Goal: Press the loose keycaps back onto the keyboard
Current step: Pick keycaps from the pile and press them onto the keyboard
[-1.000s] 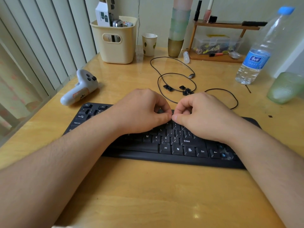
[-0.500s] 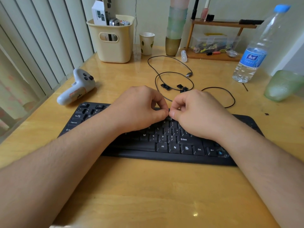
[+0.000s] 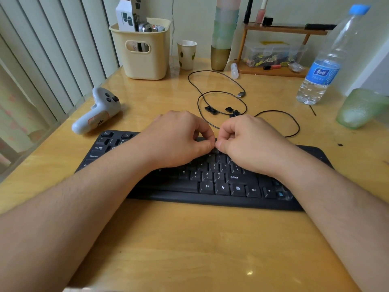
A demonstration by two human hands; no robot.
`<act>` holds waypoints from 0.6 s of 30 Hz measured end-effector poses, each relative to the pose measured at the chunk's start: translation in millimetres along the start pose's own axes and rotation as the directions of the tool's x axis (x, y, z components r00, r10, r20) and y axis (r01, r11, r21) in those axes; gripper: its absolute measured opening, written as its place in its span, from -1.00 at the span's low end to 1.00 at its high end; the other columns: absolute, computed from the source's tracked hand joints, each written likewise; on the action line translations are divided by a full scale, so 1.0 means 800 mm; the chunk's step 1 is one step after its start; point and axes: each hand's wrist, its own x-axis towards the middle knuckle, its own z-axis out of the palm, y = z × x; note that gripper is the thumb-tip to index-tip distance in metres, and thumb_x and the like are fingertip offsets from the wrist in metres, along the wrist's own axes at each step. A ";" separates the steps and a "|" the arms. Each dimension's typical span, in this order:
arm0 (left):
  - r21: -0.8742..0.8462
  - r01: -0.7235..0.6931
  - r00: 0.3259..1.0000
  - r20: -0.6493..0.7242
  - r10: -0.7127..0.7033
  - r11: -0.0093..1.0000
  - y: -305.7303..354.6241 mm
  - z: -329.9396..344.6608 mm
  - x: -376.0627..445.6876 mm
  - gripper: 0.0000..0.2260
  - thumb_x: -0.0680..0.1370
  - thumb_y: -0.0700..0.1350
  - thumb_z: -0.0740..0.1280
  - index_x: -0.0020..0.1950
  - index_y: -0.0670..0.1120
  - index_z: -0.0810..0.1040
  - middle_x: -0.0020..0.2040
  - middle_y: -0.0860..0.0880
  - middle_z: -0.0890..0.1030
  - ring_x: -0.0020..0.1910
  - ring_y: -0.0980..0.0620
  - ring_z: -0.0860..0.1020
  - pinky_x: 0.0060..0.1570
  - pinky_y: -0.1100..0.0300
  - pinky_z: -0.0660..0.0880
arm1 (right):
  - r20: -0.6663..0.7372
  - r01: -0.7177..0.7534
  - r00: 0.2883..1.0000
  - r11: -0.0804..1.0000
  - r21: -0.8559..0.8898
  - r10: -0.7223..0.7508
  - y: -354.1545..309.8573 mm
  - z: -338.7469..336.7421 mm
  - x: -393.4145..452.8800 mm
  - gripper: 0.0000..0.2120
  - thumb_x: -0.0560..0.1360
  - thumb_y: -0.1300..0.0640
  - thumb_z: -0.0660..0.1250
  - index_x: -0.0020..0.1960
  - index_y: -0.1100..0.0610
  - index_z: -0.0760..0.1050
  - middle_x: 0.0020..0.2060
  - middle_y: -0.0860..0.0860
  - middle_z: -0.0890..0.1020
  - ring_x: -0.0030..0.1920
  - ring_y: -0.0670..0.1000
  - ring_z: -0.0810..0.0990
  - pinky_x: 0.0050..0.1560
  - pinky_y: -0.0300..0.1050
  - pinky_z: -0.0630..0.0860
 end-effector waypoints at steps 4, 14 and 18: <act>0.028 -0.082 0.997 0.003 0.082 0.996 -0.007 -0.005 -0.003 -0.71 0.43 0.35 0.29 -0.03 0.25 0.68 -0.31 0.11 0.53 -0.21 0.17 0.48 -0.07 0.10 0.36 | -0.001 0.020 1.000 1.000 -0.021 -0.020 0.002 0.001 -0.002 -0.79 0.60 0.02 0.36 -0.21 -0.02 0.52 -0.34 -0.12 0.52 -0.24 -0.09 0.44 -0.02 0.00 0.38; 0.192 -0.167 0.982 -0.058 0.181 0.967 -0.004 -0.006 -0.005 -0.72 0.49 0.35 0.23 -0.03 0.31 0.68 -0.32 0.22 0.41 -0.09 0.11 0.40 0.07 -0.07 0.42 | 0.016 0.233 0.972 0.970 -0.068 -0.233 0.021 -0.009 -0.001 -0.92 0.53 -0.03 0.48 -0.13 -0.19 0.68 -0.27 -0.21 0.56 -0.14 -0.16 0.50 -0.05 -0.09 0.39; 0.174 -0.188 0.979 -0.046 0.199 0.967 -0.005 -0.004 -0.003 -0.70 0.51 0.33 0.20 -0.02 0.30 0.68 -0.32 0.22 0.45 -0.12 0.11 0.43 0.06 -0.07 0.48 | 0.032 0.304 0.953 0.943 -0.135 -0.302 0.027 -0.010 0.002 -0.95 0.52 -0.04 0.49 -0.02 -0.17 0.71 -0.23 -0.25 0.53 -0.06 -0.10 0.49 0.01 -0.11 0.35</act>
